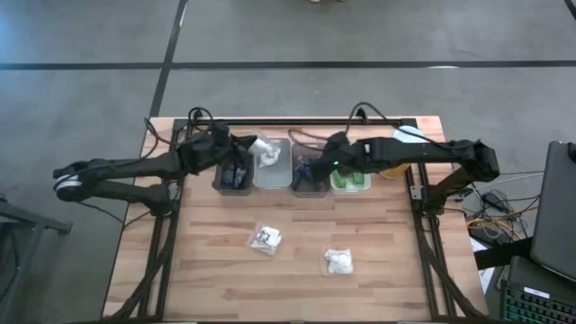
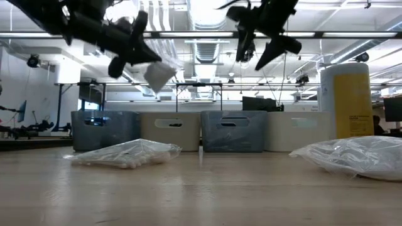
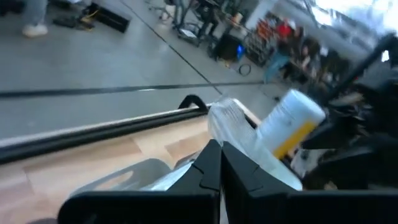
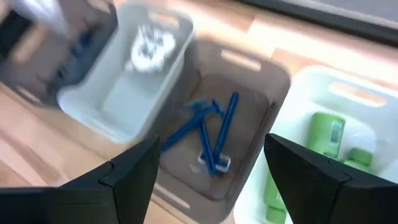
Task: Pick & Place Travel size toiletries
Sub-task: Put the white cotton pack into the gray bin
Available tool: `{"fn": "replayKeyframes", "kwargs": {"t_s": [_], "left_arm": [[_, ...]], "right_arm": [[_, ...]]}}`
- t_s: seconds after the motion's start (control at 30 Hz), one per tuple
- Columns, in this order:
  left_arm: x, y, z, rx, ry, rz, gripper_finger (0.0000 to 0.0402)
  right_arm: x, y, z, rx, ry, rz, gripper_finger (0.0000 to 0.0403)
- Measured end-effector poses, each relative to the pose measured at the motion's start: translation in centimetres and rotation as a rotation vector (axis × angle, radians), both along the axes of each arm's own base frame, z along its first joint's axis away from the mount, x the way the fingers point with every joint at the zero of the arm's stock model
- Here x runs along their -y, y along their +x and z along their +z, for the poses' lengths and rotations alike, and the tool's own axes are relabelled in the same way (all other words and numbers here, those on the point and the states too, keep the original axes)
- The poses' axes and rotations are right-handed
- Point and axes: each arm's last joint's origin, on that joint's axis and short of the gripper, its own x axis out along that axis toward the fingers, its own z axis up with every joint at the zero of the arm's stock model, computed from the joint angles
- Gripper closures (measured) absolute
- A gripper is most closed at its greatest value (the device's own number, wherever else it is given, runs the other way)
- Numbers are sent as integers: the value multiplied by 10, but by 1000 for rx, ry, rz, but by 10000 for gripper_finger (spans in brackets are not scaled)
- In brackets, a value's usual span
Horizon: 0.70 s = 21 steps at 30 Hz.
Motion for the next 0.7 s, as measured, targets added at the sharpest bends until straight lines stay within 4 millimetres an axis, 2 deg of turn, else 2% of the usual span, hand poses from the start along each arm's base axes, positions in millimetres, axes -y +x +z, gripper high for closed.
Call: {"fn": "replayKeyframes", "kwargs": {"t_s": [0.1,0.2,0.4,0.7], "left_arm": [[-7,4,-18,30,-68,30,401],[-10,11,-31,38,-119,26,401],[-20,31,-41,84,-119,24,401],[-35,67,-59,50,-227,49,399]], "right_arm": [[0,-9,13,50,-16,-19,109],[-1,-13,17,66,-11,-15,99],[-1,-9,12,56,6,-25,84],[0,-6,2,5,23,-35,68]]}}
